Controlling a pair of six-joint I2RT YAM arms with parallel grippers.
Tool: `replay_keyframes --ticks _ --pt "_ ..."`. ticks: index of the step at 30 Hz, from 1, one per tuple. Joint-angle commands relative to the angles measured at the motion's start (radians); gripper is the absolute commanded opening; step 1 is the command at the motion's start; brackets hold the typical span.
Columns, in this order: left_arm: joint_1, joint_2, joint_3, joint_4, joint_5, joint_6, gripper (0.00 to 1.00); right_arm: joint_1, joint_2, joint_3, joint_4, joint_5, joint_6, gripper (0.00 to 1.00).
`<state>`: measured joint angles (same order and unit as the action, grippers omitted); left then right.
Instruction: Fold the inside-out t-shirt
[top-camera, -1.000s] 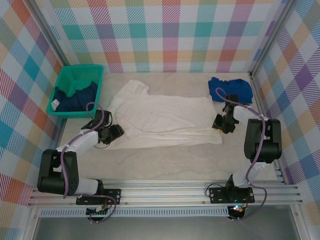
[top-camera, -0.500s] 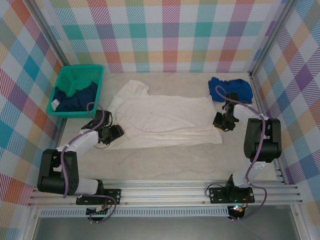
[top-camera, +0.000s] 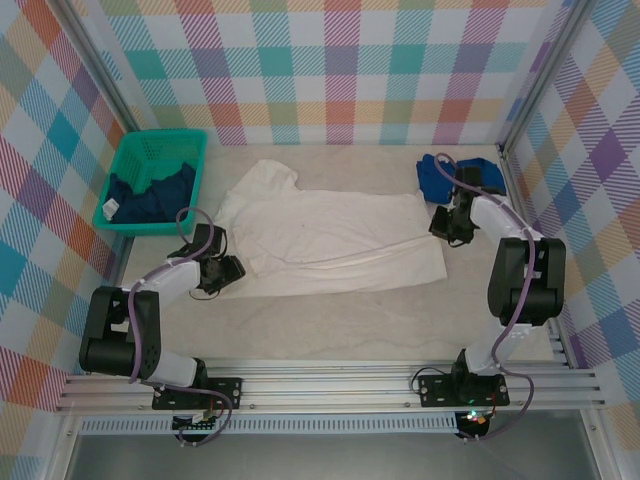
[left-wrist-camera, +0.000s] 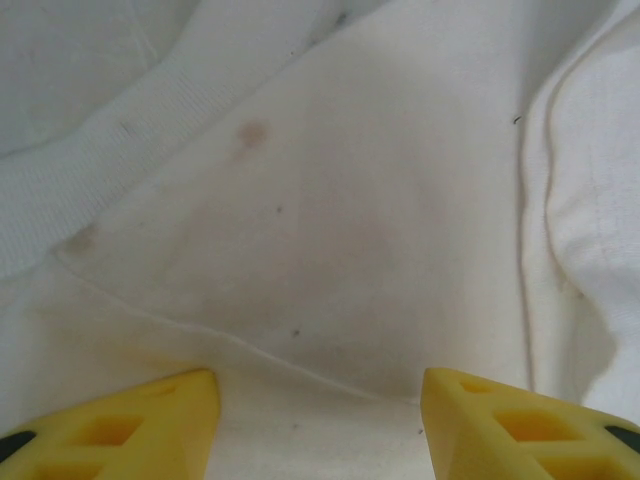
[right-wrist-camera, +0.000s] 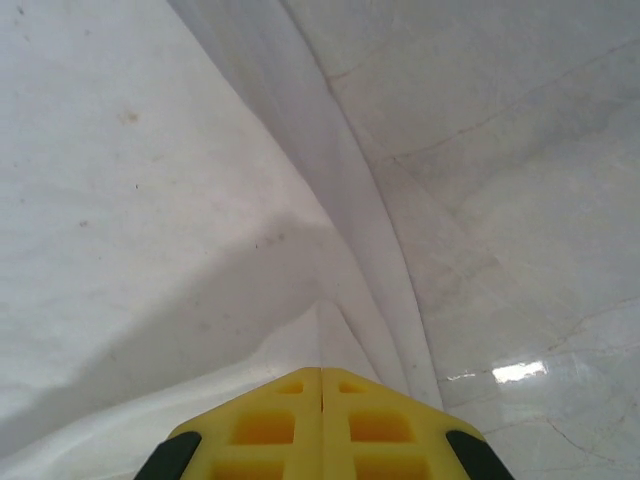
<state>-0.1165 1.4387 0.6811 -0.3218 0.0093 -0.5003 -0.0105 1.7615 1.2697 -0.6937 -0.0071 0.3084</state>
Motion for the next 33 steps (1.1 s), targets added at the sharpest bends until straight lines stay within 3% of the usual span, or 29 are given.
replay_keyframes --ticks 1,4,7,14,17,20,24,33 --pt "-0.008 0.01 -0.02 -0.006 -0.017 0.017 0.57 -0.002 0.058 0.04 0.001 0.017 -0.008 0.0" --pt "-0.009 0.001 -0.015 -0.007 -0.013 0.019 0.57 -0.002 0.115 0.072 0.006 0.032 -0.006 0.01" --pt "-0.008 -0.011 0.001 -0.012 -0.004 0.017 0.57 -0.002 0.147 0.101 -0.002 0.048 -0.009 0.11" --pt "-0.008 -0.117 0.05 -0.042 -0.052 -0.009 0.58 0.021 -0.002 0.001 0.007 0.084 -0.025 0.35" --pt "-0.008 -0.157 0.057 -0.031 -0.029 -0.018 0.6 0.061 -0.087 -0.097 0.052 0.0 -0.017 0.37" --pt "-0.009 -0.142 0.067 -0.025 0.067 -0.033 0.6 0.095 -0.106 -0.153 0.071 -0.097 0.015 0.38" --pt "-0.034 -0.087 0.078 0.014 0.176 -0.058 0.59 0.135 -0.088 -0.178 0.091 -0.124 0.032 0.38" --pt "-0.114 0.011 0.093 0.076 0.203 -0.097 0.56 0.149 -0.049 -0.164 0.11 -0.169 0.045 0.38"
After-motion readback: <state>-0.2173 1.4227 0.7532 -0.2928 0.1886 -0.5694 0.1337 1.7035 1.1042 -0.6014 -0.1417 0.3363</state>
